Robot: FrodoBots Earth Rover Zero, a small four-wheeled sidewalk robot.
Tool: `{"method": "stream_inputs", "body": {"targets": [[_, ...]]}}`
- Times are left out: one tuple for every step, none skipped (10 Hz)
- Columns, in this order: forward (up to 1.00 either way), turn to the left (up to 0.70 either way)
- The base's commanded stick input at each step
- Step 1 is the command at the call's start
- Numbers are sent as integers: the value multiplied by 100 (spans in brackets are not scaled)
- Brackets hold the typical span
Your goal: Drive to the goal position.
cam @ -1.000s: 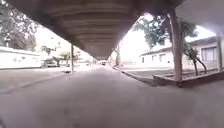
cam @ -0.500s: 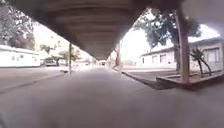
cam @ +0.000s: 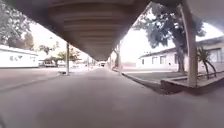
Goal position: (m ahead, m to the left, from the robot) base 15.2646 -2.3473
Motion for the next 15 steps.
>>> {"method": "stream_inputs", "body": {"targets": [[70,0],[70,0],[70,0],[70,0],[70,0],[70,0],[70,0],[70,0],[70,0],[70,0],[70,0],[70,0],[70,0],[70,18],[70,35]]}}
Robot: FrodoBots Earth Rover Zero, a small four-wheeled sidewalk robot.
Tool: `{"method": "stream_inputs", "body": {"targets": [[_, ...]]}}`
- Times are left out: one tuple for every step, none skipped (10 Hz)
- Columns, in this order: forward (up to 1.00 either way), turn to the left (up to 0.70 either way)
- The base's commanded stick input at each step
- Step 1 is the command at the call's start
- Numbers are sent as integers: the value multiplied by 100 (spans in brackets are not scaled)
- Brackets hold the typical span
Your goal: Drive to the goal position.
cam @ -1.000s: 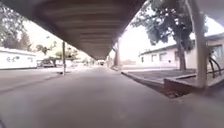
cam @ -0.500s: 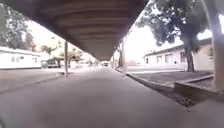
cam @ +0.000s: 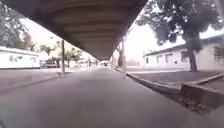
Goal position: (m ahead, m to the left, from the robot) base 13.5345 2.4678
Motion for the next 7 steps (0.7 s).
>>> {"method": "stream_inputs", "body": {"targets": [[70,35],[70,35],[70,18],[70,0],[70,0],[70,0],[70,0]]}}
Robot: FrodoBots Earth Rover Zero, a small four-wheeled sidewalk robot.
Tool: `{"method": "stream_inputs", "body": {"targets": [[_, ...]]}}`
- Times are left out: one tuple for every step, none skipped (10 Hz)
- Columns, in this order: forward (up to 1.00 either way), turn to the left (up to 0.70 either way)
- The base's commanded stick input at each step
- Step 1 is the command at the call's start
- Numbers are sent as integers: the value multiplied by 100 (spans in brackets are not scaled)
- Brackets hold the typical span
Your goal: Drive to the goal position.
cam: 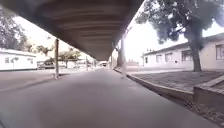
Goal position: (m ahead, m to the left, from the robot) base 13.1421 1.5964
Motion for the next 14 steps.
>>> {"method": "stream_inputs", "body": {"targets": [[70,0],[70,0],[70,0],[70,0],[70,0],[70,0],[70,0],[70,0],[70,0],[70,0],[70,0],[70,0],[70,0],[70,0]]}}
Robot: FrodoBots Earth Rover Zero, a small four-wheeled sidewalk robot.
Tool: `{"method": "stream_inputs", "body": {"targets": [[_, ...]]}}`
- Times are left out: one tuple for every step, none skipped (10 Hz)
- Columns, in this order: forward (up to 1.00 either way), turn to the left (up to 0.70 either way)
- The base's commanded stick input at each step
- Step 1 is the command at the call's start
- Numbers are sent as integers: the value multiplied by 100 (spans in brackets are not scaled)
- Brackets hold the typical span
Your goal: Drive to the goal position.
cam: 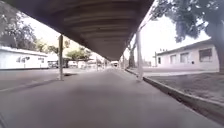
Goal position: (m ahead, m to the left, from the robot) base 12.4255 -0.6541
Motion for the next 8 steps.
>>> {"method": "stream_inputs", "body": {"targets": [[70,0],[70,0],[70,0],[70,0],[70,0],[70,0],[70,0],[70,0]]}}
